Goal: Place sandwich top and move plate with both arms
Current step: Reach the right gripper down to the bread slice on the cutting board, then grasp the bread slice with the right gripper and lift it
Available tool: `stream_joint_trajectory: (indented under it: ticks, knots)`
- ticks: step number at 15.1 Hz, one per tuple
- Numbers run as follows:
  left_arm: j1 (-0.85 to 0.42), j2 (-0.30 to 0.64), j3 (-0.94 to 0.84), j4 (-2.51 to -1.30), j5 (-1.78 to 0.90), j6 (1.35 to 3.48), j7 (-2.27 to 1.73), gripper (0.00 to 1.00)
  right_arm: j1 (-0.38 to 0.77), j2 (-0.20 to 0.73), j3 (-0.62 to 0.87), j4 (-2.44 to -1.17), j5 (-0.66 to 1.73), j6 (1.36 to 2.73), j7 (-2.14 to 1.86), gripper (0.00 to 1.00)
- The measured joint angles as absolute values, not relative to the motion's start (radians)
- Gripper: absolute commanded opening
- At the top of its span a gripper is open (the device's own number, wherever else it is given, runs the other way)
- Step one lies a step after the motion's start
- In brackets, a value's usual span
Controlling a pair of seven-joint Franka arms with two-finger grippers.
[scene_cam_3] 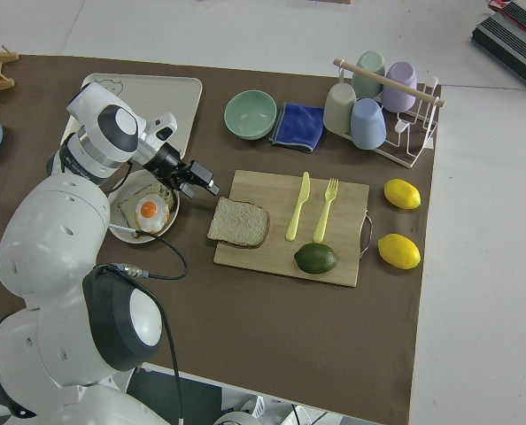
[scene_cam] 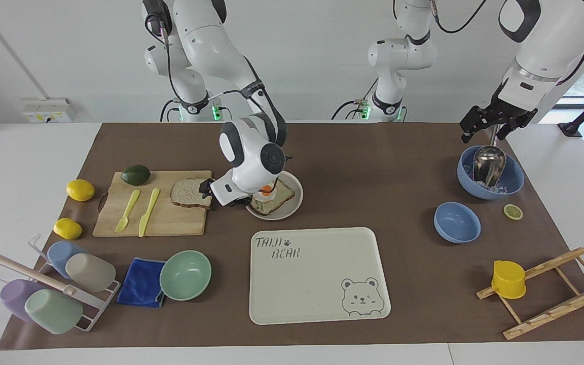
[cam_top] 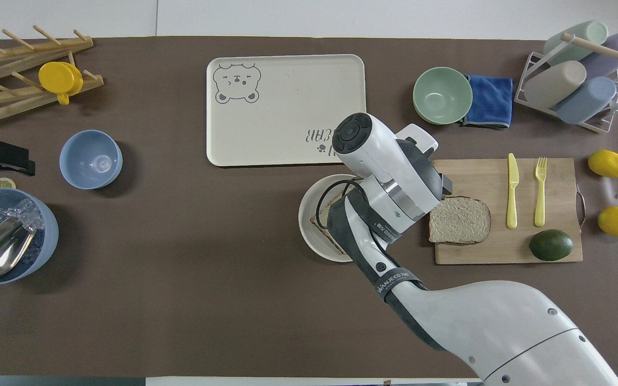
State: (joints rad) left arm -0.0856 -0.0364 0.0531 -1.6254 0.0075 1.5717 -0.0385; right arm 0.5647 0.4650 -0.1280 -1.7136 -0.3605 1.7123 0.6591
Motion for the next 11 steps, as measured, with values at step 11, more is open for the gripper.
stream_joint_trajectory:
  ticks: [11]
  knots:
    - [-0.086,-0.037,0.053,-1.625,0.008,1.568,-0.038,1.00,0.557,0.427,-0.128,-1.825,-0.382,1.726,0.660,0.82]
